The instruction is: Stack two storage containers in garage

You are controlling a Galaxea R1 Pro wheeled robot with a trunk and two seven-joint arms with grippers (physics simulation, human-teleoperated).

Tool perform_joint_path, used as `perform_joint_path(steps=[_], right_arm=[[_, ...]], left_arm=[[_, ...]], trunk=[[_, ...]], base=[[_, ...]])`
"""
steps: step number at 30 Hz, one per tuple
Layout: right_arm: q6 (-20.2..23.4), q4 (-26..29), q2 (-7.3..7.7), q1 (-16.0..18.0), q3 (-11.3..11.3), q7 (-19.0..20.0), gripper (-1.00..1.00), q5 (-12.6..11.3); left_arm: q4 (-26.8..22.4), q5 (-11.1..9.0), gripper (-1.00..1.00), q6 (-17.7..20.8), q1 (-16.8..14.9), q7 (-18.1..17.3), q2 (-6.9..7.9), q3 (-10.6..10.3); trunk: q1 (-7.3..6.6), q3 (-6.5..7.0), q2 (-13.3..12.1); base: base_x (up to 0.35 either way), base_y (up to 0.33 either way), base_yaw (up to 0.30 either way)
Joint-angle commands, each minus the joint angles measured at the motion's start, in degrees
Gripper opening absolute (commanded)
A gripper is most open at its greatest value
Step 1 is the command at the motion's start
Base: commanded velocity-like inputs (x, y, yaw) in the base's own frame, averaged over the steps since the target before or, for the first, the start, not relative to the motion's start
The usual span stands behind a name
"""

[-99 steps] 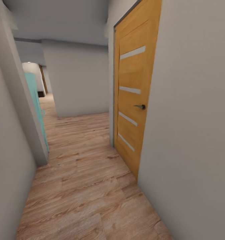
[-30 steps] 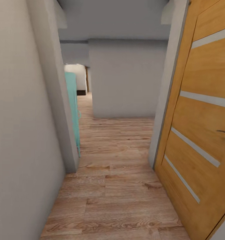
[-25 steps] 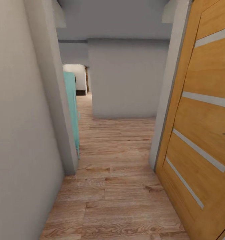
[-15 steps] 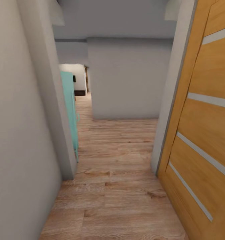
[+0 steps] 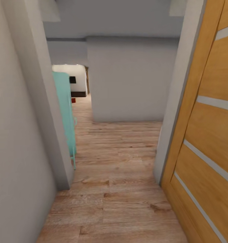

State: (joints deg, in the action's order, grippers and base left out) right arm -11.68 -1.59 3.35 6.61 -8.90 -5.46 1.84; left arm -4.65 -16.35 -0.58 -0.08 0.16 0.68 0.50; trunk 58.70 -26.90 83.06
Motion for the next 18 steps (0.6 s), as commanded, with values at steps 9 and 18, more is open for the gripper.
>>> perform_joint_path(steps=[9, 18], right_arm=[[-0.29, -0.17, -0.01, 0.07, -0.67, -0.28, 1.00, 0.90], [-0.41, -0.17, -0.01, 0.07, -0.86, -0.27, 1.00, 1.05]], left_arm=[[-0.01, -0.19, 1.00, -0.28, -0.01, -0.04, 0.02, 0.00], [-0.01, -0.24, 1.00, -0.07, -0.01, -0.16, 0.02, 0.02]], trunk=[[0.03, -0.05, 0.02], [0.03, -0.05, 0.02]], base=[[0.319, -0.104, 0.000], [0.321, -0.048, 0.000]])
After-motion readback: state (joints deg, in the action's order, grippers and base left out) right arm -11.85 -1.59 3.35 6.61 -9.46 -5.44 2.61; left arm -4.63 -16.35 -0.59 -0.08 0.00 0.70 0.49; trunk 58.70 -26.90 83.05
